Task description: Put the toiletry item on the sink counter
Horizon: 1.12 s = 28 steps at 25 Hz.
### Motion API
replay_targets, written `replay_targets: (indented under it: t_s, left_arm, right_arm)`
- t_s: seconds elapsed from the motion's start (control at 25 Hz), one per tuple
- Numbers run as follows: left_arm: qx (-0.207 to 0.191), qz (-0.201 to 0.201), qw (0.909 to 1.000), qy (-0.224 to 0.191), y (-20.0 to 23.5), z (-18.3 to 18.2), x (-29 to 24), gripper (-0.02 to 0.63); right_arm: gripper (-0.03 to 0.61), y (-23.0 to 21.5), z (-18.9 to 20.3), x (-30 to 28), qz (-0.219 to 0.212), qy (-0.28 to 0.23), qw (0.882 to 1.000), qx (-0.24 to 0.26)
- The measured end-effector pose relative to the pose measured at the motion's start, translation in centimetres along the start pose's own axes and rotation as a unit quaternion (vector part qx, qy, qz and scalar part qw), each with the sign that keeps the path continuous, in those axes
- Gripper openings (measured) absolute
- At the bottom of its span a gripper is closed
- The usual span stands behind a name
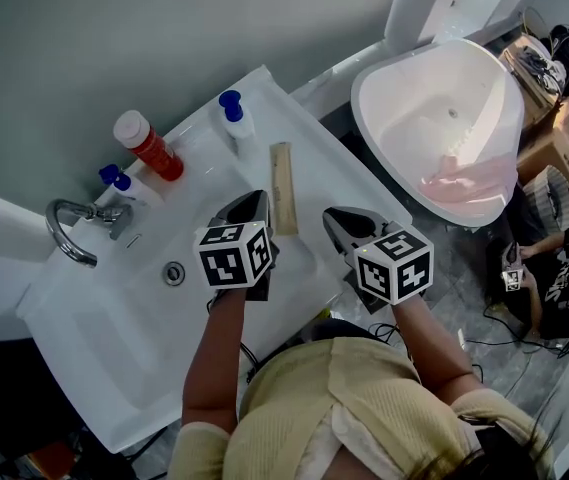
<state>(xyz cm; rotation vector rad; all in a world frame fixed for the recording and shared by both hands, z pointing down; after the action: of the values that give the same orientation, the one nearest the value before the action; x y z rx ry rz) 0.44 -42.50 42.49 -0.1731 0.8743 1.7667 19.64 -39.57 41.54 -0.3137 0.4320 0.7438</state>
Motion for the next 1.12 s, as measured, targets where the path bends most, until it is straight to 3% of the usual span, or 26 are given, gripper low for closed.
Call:
replay_targets:
  t_s: [0.56, 0.92, 1.12]
  left_arm:
    - [0.001, 0.017, 0.9998, -0.008, 1.0, 0.6, 4.9, 0.043]
    - [0.039, 0.04, 0.9984, -0.011, 0.4, 1.4, 7.7, 0.043]
    - [0.038, 0.038, 0.9986, 0.001, 0.2, 2.1, 8.9, 0.043]
  right_arm:
    - [0.026, 3.5, -0.5, 0.7, 0.021, -0.006, 1.0, 0.003]
    - [0.026, 5.2, -0.2, 1.6, 0.026, -0.011, 1.0, 0.003]
    - [0.026, 6.4, -0.2, 2.3, 0.026, -0.016, 1.0, 0.003]
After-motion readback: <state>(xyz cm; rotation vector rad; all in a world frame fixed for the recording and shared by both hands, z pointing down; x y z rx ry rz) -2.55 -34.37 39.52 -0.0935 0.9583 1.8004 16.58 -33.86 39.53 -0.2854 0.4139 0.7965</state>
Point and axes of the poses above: the fingertips, and each gripper's own axes: x backward along the fingers, y to its left, z out of its underside, the point moved 8 cm from there along x, backward along the fingers, and after that the axes turned 12 degrees about x, right-handed, at the moved point
